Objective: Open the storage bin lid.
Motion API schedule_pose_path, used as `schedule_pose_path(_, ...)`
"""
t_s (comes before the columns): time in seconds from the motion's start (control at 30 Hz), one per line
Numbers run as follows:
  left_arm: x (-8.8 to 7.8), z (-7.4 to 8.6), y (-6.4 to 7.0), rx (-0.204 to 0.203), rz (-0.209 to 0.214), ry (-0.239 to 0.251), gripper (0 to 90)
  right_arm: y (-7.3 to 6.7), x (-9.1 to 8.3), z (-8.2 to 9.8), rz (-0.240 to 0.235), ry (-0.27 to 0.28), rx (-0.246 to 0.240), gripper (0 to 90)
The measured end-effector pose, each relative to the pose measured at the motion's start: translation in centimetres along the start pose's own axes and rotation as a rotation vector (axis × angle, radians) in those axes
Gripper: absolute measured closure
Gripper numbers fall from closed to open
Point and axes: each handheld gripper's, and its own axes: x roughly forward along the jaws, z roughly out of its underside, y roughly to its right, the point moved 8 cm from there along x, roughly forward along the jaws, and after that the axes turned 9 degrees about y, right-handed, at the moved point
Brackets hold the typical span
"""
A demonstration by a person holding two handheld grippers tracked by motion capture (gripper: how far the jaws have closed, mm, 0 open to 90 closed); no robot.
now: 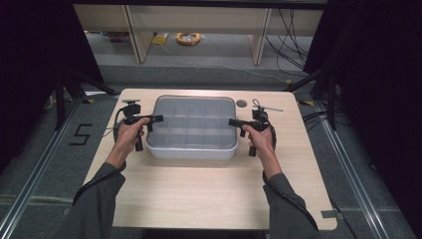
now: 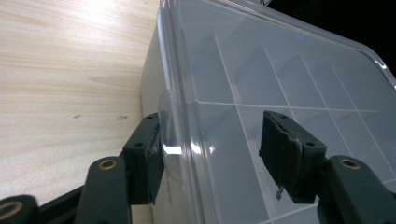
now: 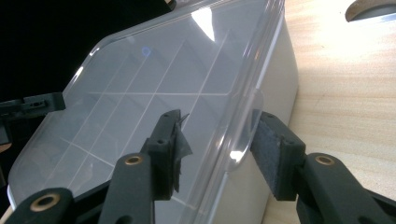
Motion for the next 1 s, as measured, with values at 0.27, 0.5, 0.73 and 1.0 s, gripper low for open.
schedule_pose_path(0.27, -0.9, -0.8, 0.6, -0.074, -0.033, 0.071, 47.0, -0.4, -0.8, -1.2, -0.010, 0.060, -0.017, 63.5)
schedule_pose_path(0.5, -1.9, -1.5, 1.2, -0.090, -0.026, 0.111, 50.7, -1.5, -1.6, -2.0, -0.014, 0.097, 0.031, 67.9)
schedule_pose_path(0.73, -3.3, -2.5, 2.9, -0.052, -0.025, 0.133, 50.7, -1.8, -2.6, -2.7, -0.018, 0.128, 0.001, 68.6)
schedule_pose_path(1.0, -4.2, -3.0, 3.8, -0.042, -0.026, 0.144, 50.8, -2.4, -3.5, -3.3, -0.023, 0.153, 0.020, 69.4)
